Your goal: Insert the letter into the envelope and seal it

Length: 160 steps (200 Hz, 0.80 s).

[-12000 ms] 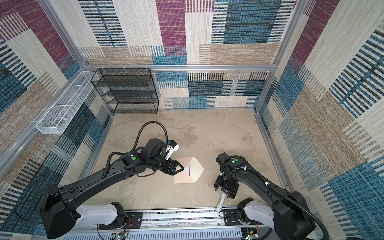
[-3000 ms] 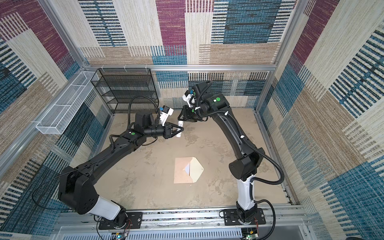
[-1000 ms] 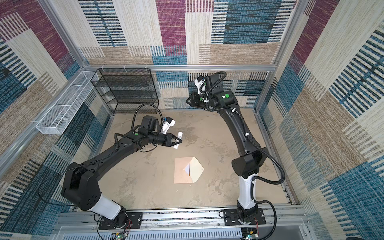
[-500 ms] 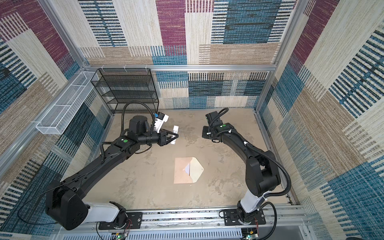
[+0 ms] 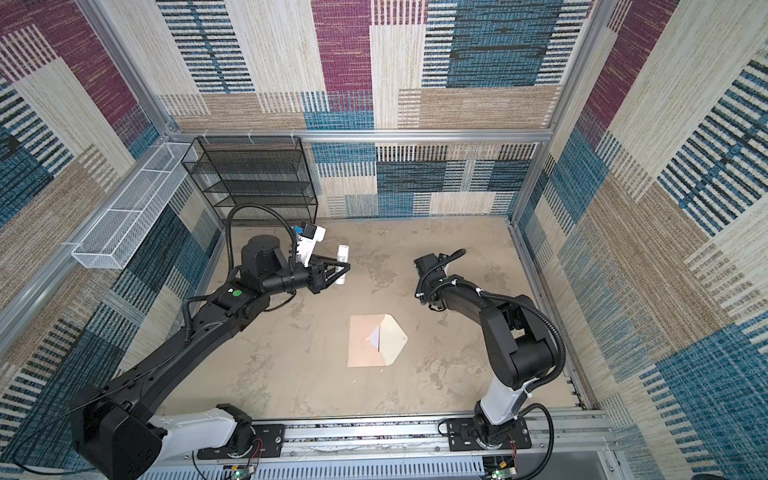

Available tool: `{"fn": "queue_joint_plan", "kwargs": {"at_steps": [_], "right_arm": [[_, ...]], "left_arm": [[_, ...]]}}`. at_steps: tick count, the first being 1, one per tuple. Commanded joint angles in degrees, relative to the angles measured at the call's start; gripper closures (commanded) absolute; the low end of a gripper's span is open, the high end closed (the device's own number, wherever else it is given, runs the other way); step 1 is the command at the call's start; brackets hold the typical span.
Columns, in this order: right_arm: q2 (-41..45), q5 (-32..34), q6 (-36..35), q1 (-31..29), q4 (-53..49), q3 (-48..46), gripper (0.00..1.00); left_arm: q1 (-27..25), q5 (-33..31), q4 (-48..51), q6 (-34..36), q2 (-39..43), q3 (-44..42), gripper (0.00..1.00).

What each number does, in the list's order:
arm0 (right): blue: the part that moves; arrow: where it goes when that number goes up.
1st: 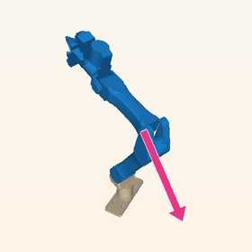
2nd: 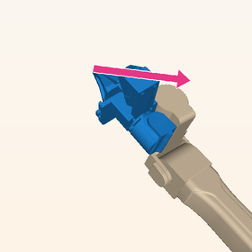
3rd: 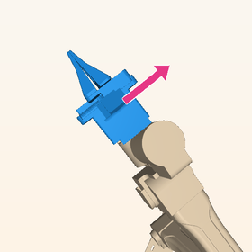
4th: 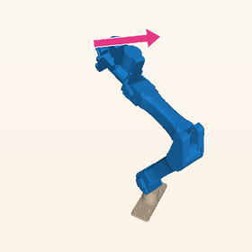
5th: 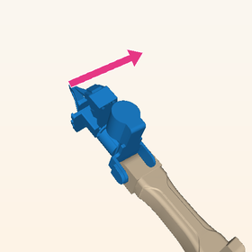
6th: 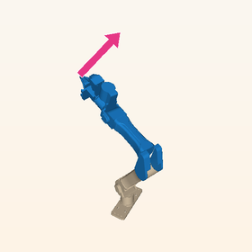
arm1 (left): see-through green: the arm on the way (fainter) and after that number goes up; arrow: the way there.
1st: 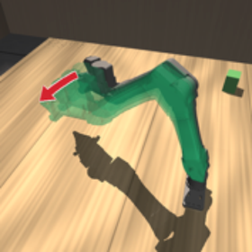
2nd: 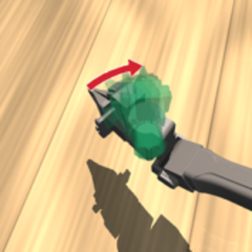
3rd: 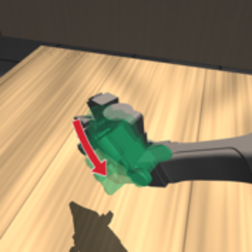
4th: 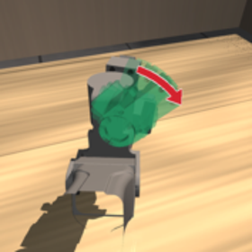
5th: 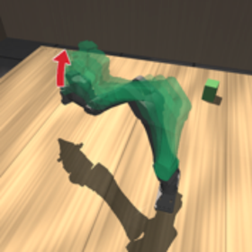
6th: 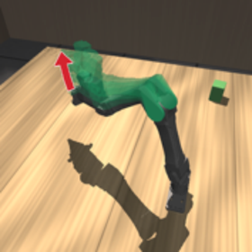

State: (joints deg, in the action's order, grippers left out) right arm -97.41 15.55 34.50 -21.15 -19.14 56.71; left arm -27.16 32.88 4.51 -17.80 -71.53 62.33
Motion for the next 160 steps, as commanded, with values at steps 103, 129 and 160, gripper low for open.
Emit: {"fn": "queue_joint_plan", "kwargs": {"at_steps": [103,129,160], "right_arm": [[-1.4,0.1,4.8,0.0,2.8,-3.9,0.78],[-1.1,-0.2,4.9,0.0,2.4,-4.0,0.72],[-0.6,0.0,4.8,0.0,1.8,-3.4,0.66]], "left_arm": [[0.1,-6.0,-2.8,3.6,1.9,-2.2,1.00],[0.1,-6.2,-3.2,3.7,1.6,-2.5,1.00],[0.1,-6.2,-3.4,3.8,1.5,-2.7,1.00]]}}
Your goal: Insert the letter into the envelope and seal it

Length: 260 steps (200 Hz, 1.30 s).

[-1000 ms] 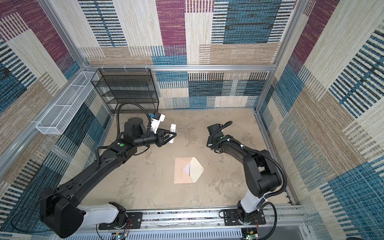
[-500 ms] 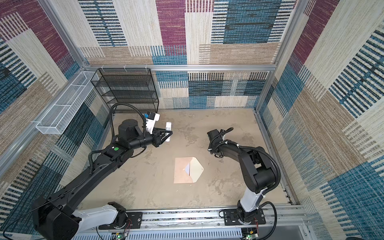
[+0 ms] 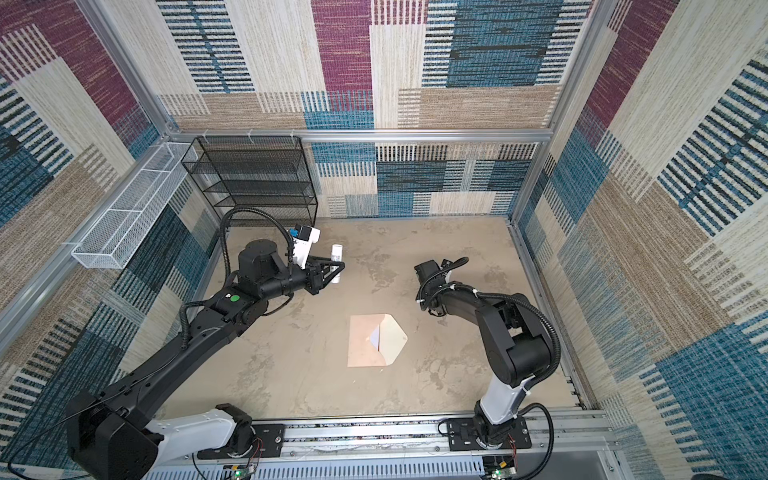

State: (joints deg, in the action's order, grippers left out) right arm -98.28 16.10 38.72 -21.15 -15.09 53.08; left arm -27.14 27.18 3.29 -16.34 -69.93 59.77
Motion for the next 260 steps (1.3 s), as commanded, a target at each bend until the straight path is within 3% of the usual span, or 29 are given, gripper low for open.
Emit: {"fn": "queue_joint_plan", "kwargs": {"at_steps": [1,101,157,183,217,260], "right_arm": [[0.3,-0.6,0.6,0.0,-2.2,0.4,0.66],[2.5,-0.9,-1.9,0.0,-5.8,5.5,0.46],[13.2,-3.7,-7.8,-0.3,-6.9,10.2,0.42],[22.4,-6.5,-17.5,-3.3,4.8,6.3,0.42],[29.8,-12.6,-31.0,-12.0,21.0,0.0,0.41],[31.9,-17.7,-30.7,-18.7,34.1,-3.1,0.40]], "left_arm": [[0.1,-0.5,-2.1,2.3,-0.1,-0.1,1.00],[0.3,-0.9,-2.2,2.3,-0.3,0.3,1.00],[0.7,-3.5,-4.2,-0.7,-1.0,2.5,1.00],[0.9,-5.4,-7.4,-4.1,-2.5,5.2,1.00],[0.9,-7.4,-13.0,-8.9,-5.6,9.5,1.00],[0.7,-9.6,-22.4,-15.8,-9.0,11.2,1.00]]}}
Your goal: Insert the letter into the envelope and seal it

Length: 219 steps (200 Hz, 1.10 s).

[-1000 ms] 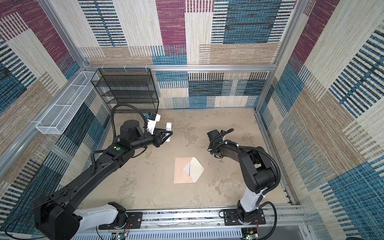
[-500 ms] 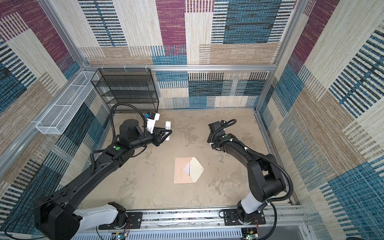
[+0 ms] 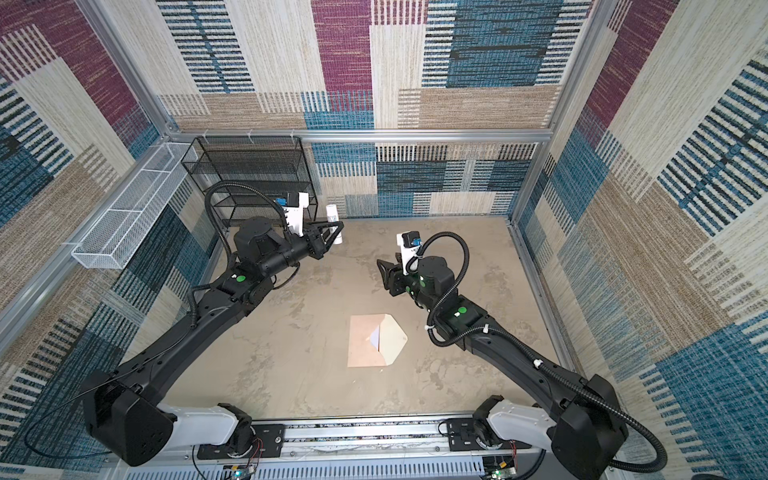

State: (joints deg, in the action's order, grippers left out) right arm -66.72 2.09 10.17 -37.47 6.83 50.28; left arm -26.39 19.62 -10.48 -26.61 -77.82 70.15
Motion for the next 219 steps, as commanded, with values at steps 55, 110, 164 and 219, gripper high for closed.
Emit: {"fn": "queue_joint_plan", "kwargs": {"at_steps": [55,110,164,219], "right_arm": [[-4.1,-1.3,-3.1,-5.8,20.8,1.3,0.39],[-8.1,1.7,-8.6,-5.9,23.4,4.6,0.47],[-9.5,1.8,-9.8,-5.9,23.8,5.6,0.49],[-11.0,0.0,-9.3,-7.2,23.0,7.3,0.52]], "left_arm": [[-2.2,-4.1,-16.8,-11.5,-3.1,-0.3,1.00],[-5.1,-5.2,-17.4,-12.5,-2.0,-2.2,1.00],[-6.2,-5.6,-17.1,-12.7,0.0,-4.6,1.00],[-6.8,-6.1,-18.0,-12.8,0.1,-5.5,1.00]]}}
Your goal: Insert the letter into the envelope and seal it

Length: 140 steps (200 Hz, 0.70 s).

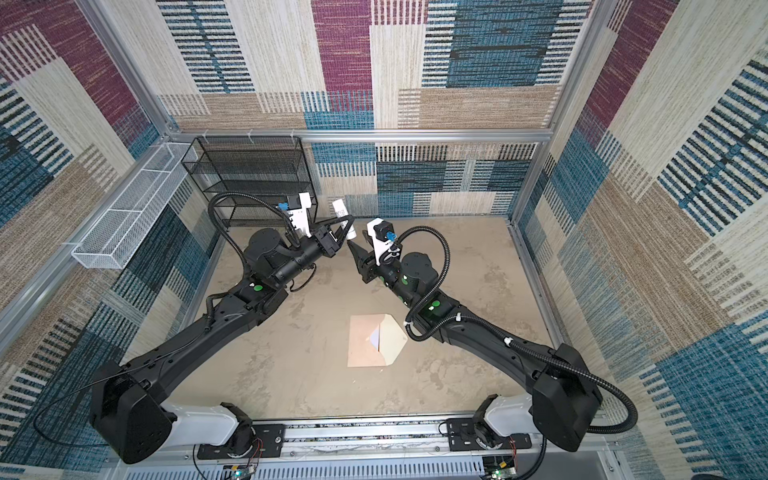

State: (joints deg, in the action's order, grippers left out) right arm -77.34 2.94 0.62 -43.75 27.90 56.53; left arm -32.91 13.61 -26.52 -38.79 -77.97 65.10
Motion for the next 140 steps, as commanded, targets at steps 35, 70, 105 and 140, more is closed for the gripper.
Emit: {"fn": "queue_joint_plan", "kwargs": {"at_steps": [35,70,105,140], "right_arm": [[-0.3,0.4,0.3,-1.2,1.8,0.9,0.52],[-0.5,1.7,-0.1,-1.2,1.0,1.6,0.57],[-0.7,1.6,-0.3,-1.2,0.0,2.1,0.66],[-0.7,1.0,-0.4,-1.1,-1.5,2.4,0.68]], "left_arm": [[-0.4,-0.2,-1.8,-0.4,0.3,-0.6,1.00],[-0.4,0.0,-2.0,-0.3,0.3,-0.7,1.00],[-0.4,0.5,-1.7,-0.2,0.1,-1.0,1.00],[-0.4,0.3,-1.3,0.4,0.5,-1.1,1.00]]}}
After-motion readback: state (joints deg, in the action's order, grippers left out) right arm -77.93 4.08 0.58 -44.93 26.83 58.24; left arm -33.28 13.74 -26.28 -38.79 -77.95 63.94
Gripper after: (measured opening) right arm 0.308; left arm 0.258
